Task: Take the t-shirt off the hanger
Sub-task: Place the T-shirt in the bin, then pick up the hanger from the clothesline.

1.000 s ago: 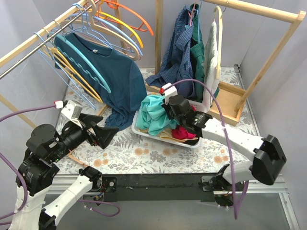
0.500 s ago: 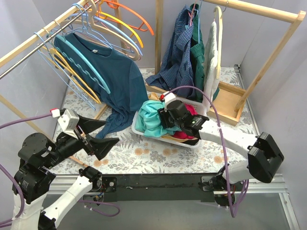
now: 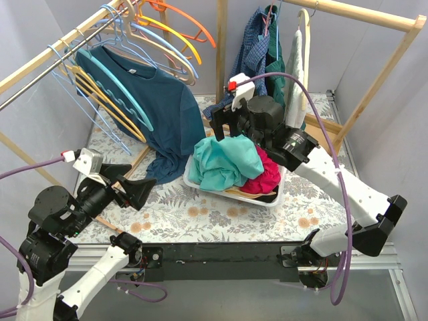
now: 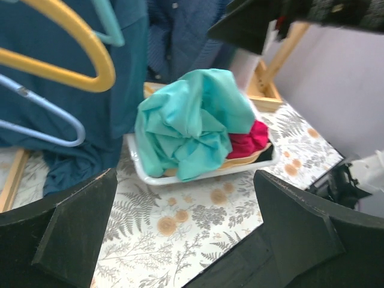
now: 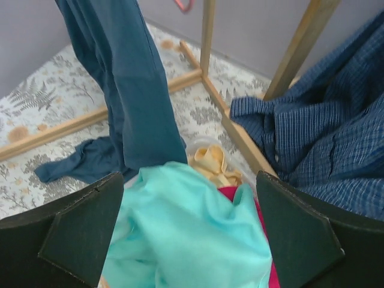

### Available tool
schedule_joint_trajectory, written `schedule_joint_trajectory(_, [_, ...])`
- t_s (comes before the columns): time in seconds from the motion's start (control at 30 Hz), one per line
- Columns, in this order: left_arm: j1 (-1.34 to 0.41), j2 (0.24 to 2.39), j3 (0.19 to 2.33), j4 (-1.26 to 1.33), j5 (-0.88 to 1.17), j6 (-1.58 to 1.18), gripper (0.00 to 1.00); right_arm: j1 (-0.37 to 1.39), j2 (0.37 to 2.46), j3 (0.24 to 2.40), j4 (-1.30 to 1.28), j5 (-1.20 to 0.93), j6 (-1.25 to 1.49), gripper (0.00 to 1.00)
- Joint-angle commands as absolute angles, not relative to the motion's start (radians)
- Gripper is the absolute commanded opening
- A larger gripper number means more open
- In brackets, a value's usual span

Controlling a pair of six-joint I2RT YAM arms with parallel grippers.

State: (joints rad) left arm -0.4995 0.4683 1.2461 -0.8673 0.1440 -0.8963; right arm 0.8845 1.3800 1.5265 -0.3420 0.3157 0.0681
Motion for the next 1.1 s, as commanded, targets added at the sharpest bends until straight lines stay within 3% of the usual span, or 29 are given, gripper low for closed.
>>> schedule_joint_trajectory(0.0, [-0.497,0.472,1.236,-0.919,0.032,-0.922,0.98,0.887,1.397,1.637,-0.353,0.259,0.003,0.98])
schedule_joint_trajectory(0.2, [-0.497,0.457,1.232,-0.911,0.032,-0.930,0.98,0.887,1.407,1.649,-0.310,0.210,-0.043,0.97])
schedule_joint_trajectory(0.43, [-0.497,0.465,1.226,-0.923,0.031,-0.945,0.98,0.885,1.423,1.620,-0.013,-0.110,-0.147,0.86])
schedule_joint_trajectory(0.7, [-0.497,0.446,1.203,-0.945,0.049,-0.959,0.98,0.862,1.656,1.865,0.055,-0.247,-0.230,0.74])
schedule_joint_trajectory(0.9, [-0.495,0.440,1.201,-0.940,0.077,-0.962,0.98,0.836,1.775,1.931,0.178,-0.233,-0.281,0.81])
schedule_joint_trajectory(1.07, [-0.495,0.446,1.200,-0.934,0.089,-0.946,0.98,0.824,1.888,2.037,0.144,-0.248,-0.293,0.81])
